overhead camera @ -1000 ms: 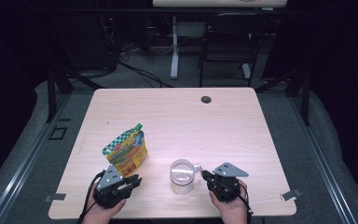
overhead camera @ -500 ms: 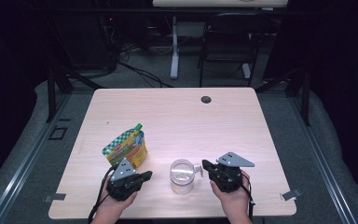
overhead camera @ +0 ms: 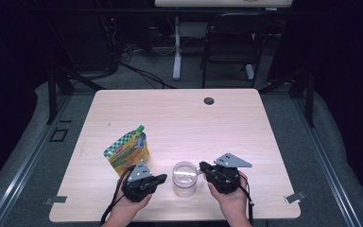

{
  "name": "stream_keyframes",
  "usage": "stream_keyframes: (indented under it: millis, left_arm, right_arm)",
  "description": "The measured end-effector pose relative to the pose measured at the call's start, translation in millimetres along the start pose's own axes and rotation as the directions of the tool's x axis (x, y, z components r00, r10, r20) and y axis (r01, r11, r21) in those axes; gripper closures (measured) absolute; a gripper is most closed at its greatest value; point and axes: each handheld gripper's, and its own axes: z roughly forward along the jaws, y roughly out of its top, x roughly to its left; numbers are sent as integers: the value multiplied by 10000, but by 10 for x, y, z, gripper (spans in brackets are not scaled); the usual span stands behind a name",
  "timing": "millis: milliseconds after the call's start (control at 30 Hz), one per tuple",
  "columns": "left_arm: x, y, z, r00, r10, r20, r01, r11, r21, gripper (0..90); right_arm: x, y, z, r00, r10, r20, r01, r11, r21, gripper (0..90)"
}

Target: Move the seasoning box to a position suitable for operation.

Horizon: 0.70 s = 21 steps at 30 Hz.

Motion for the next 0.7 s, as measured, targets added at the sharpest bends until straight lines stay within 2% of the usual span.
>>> stream_keyframes:
  millis: [267, 700]
  left_arm:
    - [-55, 3, 76, 9997, 40, 242, -44, 9999, 134, 900]
    - [-75, 34, 53, 9996, 18, 299, -18, 10000, 5, 900]
  right_arm:
    - [-1, -12, -4, 10000, -17, -3, 17, 10000, -44, 865]
    - [2, -27, -4, 10000, 51, 39, -50, 9999, -164, 865]
